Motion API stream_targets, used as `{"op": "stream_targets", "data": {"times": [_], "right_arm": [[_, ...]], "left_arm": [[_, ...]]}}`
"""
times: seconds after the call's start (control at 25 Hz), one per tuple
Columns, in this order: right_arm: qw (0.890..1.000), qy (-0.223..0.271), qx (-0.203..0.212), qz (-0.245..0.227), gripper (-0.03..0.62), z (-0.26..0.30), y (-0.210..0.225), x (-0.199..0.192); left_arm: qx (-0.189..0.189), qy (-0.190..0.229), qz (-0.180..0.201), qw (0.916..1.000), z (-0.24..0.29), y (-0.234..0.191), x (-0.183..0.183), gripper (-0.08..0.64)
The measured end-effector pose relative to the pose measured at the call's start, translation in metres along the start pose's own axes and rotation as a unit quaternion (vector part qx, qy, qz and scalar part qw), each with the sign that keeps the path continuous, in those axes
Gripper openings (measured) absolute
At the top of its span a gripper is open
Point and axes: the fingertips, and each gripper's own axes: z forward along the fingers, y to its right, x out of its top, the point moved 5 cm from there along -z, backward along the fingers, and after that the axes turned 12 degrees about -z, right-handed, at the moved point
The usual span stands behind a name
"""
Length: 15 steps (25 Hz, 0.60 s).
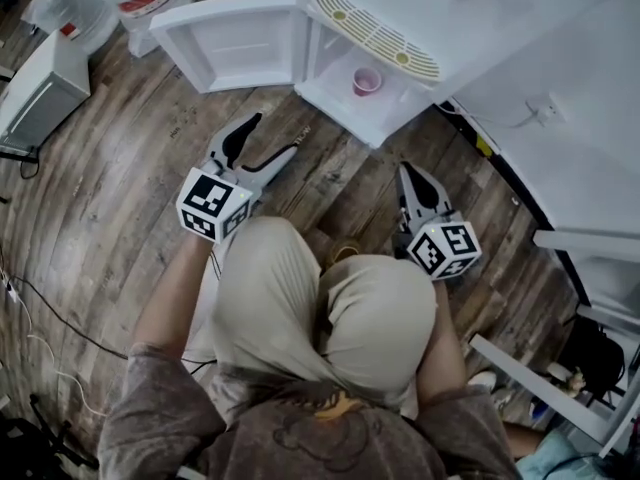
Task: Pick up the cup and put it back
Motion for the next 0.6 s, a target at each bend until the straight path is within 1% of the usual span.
{"op": "stream_targets", "data": {"times": [0.08,0.12,0.2,0.32,0.44,0.48,0.6], "right_arm": [[1.000,0.004,-0.001,0.001,0.003,0.000,0.001,0.001],[1.000,0.006,-0.003,0.001,0.003,0.001,0.002,0.002],[1.000,0.011,-0.005,-0.002,0.003,0.002,0.004,0.003],[1.000,0.021,-0.006,-0.010,0.003,0.006,0.004,0.011],[0.999,0.034,0.001,-0.022,0.003,0.014,0.000,0.023],[0.999,0.038,0.006,-0.030,0.003,0.017,-0.002,0.027],[0.997,0.044,0.024,-0.051,0.003,0.019,-0.010,0.047]], "left_arm": [[0.005,0.008,-0.010,0.9999,-0.006,0.001,0.003,0.313],[0.009,0.010,-0.013,0.9998,-0.006,0.001,0.003,0.292],[0.017,0.012,-0.012,0.9997,-0.008,0.002,0.003,0.228],[0.030,0.019,-0.013,0.9993,-0.010,0.002,0.008,0.106],[0.040,0.023,-0.015,0.9988,-0.012,0.001,0.013,0.027],[0.041,0.023,-0.015,0.9988,-0.013,0.001,0.014,0.010],[0.034,0.016,-0.013,0.9992,-0.016,0.004,0.028,0.003]]}}
